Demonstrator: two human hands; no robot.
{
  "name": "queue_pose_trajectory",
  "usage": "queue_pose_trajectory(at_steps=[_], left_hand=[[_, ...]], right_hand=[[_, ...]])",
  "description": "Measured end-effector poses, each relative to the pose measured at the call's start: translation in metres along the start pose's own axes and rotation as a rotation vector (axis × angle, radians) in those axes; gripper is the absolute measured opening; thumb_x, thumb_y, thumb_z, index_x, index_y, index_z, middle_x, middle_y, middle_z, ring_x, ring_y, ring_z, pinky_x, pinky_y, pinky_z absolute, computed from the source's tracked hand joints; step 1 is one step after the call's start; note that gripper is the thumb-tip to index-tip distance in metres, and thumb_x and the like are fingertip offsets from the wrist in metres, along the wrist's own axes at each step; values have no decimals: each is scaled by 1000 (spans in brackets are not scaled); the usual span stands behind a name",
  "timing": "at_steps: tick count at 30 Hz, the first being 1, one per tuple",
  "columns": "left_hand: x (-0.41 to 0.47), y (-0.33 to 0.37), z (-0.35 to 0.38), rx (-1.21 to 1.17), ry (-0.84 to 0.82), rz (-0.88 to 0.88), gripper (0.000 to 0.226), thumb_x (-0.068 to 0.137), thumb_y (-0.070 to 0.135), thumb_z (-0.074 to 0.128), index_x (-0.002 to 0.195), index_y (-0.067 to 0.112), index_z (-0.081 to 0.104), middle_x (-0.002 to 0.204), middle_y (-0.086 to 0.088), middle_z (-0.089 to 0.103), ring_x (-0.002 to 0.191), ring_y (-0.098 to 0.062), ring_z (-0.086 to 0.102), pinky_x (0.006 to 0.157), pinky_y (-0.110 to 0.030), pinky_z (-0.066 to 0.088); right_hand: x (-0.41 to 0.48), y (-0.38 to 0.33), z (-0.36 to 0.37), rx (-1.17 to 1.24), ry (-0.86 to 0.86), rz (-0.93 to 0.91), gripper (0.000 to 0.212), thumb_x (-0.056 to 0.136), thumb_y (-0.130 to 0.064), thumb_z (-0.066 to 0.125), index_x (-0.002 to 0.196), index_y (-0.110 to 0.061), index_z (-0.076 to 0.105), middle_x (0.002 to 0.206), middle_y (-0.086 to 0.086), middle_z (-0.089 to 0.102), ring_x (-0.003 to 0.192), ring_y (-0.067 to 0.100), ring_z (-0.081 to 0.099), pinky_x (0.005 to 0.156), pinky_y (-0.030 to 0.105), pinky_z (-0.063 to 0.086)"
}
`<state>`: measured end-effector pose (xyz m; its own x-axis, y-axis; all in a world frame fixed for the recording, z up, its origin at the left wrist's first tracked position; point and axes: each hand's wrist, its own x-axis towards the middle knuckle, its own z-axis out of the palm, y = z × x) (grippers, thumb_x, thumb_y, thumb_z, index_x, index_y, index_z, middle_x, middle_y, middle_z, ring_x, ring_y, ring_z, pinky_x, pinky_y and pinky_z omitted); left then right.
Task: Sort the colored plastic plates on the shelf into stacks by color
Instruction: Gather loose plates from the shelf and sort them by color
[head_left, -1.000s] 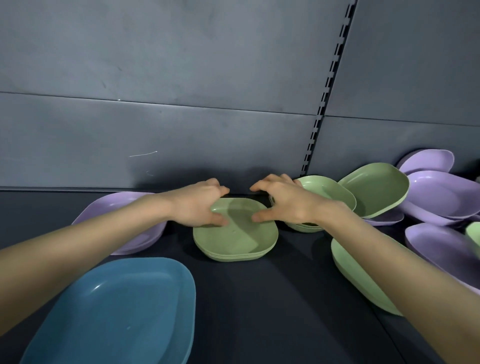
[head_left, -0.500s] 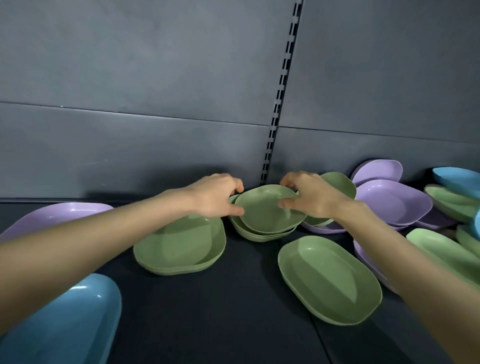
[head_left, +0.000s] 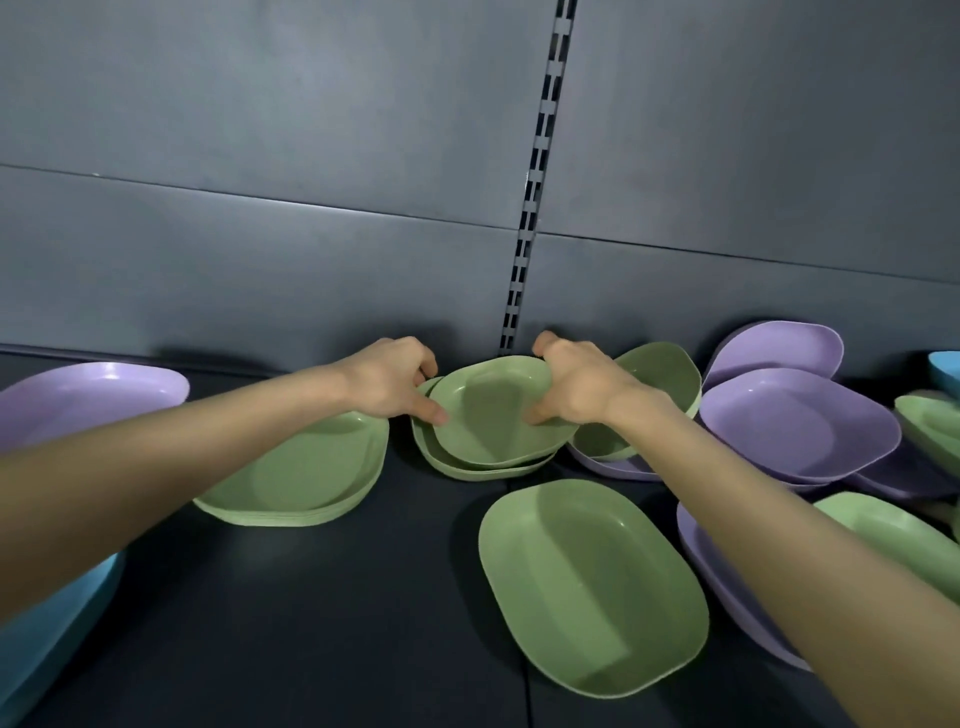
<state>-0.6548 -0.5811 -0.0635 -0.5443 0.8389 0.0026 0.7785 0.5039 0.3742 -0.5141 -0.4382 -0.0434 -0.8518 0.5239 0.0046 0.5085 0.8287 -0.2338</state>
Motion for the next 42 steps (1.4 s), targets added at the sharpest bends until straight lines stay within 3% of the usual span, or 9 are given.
queue_pose_trajectory(at_steps=[5,12,20,24,28,31,34,38,42], left_hand=[[1,-9,-1,-90,-1,8,46,70,38,79,107,13,66,100,-2,67,97,-16,62,88,-29,49],[0,-7,-5,-111,-63,-5,62,69,35,81,120,8,57,107,-3,66,90,-15,61,82,-25,48],[5,-1,5,-101,113,-62,17,70,12,80,82,6,70,82,-9,70,59,-19,61,68,-30,55],[2,1,3,-131,191,-72,3,74,7,71,73,8,69,76,-9,71,64,-24,68,72,-33,57],[-3,7,-1,-122,297,-86,9,79,16,64,72,21,64,76,1,65,82,-24,62,74,-26,46],[-10,11,-8,-273,347,-78,12,84,18,58,72,19,58,66,-2,66,65,-27,68,62,-26,52],[-22,12,-19,-470,375,-61,7,87,16,58,85,9,57,62,-7,66,44,-15,63,44,-24,52],[-47,9,-37,-749,381,-89,18,81,-3,65,93,7,57,78,-12,65,47,-9,61,43,-24,52],[-77,-6,-52,-812,414,-128,27,75,-9,69,93,10,62,83,-9,64,54,-10,63,44,-23,53]], right_hand=[[6,1,-1,98,25,34,59,66,-18,82,114,-9,48,111,10,58,100,29,57,81,34,50],[0,10,-27,184,166,48,39,72,-12,75,106,-8,55,108,11,58,90,26,55,69,27,40],[-7,18,-27,109,262,70,28,73,-9,70,94,-9,52,98,15,59,93,37,55,73,37,48],[-9,18,-27,110,291,68,29,74,-9,69,99,-8,53,100,15,59,94,38,54,73,36,47],[-14,17,-30,139,328,49,31,76,-7,66,105,-8,53,99,15,59,94,39,54,77,39,49],[-21,16,-36,229,357,0,32,77,-9,67,105,-9,54,96,12,60,93,36,53,75,36,47],[-29,12,-39,352,372,-68,40,80,-12,67,116,-12,52,103,6,59,97,28,51,76,31,42],[-37,3,-41,507,404,-135,43,84,-13,64,124,-14,48,112,3,59,104,25,51,78,28,40],[-41,-16,-34,625,379,-188,40,88,-12,60,126,-13,45,119,5,58,110,25,52,92,39,45]])
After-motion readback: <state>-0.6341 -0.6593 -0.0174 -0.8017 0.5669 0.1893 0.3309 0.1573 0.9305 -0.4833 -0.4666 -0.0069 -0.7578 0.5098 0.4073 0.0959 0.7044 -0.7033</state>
